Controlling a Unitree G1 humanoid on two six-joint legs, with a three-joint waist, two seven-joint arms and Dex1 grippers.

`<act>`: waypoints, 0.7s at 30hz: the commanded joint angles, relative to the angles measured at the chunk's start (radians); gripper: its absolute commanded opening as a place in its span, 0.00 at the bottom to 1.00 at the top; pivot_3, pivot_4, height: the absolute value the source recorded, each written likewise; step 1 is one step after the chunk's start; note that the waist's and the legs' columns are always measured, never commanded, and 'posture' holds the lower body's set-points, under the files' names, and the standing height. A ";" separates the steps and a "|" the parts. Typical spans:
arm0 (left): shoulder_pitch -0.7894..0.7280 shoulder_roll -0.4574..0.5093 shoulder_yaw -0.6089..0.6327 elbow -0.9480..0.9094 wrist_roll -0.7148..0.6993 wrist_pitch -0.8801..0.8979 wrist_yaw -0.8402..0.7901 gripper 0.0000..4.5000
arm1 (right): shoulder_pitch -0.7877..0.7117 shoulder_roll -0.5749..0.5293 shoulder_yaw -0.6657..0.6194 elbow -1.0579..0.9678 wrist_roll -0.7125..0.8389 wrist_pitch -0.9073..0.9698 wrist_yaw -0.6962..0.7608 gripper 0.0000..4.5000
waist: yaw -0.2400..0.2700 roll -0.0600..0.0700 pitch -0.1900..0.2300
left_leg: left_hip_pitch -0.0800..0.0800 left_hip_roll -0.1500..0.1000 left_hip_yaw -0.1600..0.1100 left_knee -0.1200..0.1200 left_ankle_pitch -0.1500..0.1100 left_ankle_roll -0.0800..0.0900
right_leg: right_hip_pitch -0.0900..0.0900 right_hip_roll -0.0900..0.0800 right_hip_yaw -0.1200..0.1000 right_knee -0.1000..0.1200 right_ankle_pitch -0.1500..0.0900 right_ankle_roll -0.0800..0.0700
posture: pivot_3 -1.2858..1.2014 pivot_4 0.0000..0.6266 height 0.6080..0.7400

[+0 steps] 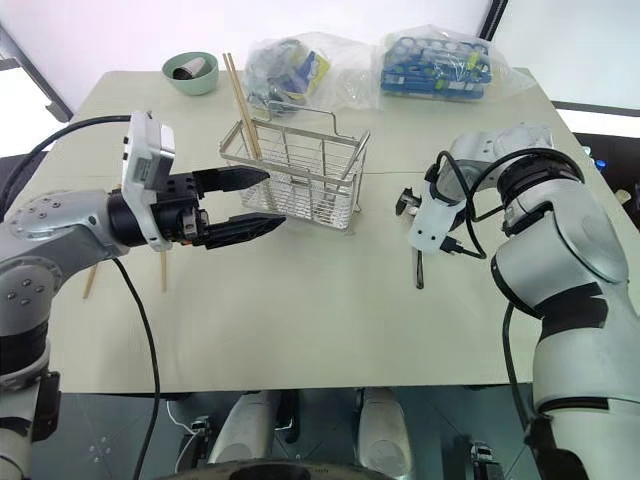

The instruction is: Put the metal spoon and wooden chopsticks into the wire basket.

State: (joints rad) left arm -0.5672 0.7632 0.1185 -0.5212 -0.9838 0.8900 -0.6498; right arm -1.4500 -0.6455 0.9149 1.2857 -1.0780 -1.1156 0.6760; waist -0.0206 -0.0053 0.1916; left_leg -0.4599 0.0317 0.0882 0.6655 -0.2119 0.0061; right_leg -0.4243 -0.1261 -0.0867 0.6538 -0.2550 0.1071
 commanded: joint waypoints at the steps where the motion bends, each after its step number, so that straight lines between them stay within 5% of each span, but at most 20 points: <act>1: -0.034 0.004 0.033 -0.018 -0.007 -0.007 0.018 0.87 | -0.017 0.026 0.034 0.020 -0.041 0.022 -0.095 0.94 | -0.001 -0.001 -0.001 | 0.000 0.000 0.000 0.000 0.000 0.000 | 0.000 0.000 0.000 0.000 0.000 0.000 | 0.52 0.24 0.75; 3: -0.039 0.004 0.031 -0.015 -0.007 -0.007 0.022 0.87 | -0.017 0.034 0.039 0.032 -0.043 0.016 -0.101 0.81 | -0.003 -0.002 -0.001 | 0.001 0.000 0.000 0.000 0.000 0.000 | 0.001 0.001 0.000 0.000 0.001 -0.001 | 0.52 0.24 0.75; 10: -0.050 0.001 0.028 -0.001 0.002 -0.013 0.025 0.87 | -0.001 0.026 0.015 0.045 0.001 -0.064 -0.075 0.02 | -0.027 -0.002 -0.001 | 0.002 0.001 -0.001 0.000 0.001 -0.002 | 0.001 0.002 0.001 0.001 0.001 -0.001 | 0.52 0.24 0.75; 17: -0.065 -0.002 0.020 0.030 0.030 -0.034 0.003 0.87 | 0.042 0.007 -0.118 0.078 0.200 -0.215 0.090 0.00 | -0.024 -0.002 -0.001 | 0.003 0.002 -0.001 -0.001 0.002 -0.003 | 0.002 0.004 0.001 0.001 0.000 -0.002 | 0.52 0.24 0.75; 21: -0.095 -0.002 0.025 0.082 0.058 -0.051 -0.019 0.87 | -0.045 0.096 -0.534 0.519 0.341 -0.382 0.477 0.00 | -0.024 -0.002 -0.001 | 0.003 0.002 0.000 -0.001 0.002 -0.003 | 0.002 0.004 0.001 0.001 0.000 -0.002 | 0.52 0.24 0.75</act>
State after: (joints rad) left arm -0.6383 0.7588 0.1260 -0.4422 -0.9400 0.8657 -0.6549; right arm -1.4402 -0.5657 0.5334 1.6606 -0.7850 -1.4388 1.0161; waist -0.0451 -0.0072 0.1906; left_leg -0.4562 0.0339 0.0888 0.6643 -0.2100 0.0032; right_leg -0.4210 -0.1208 -0.0855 0.6537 -0.2545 0.1045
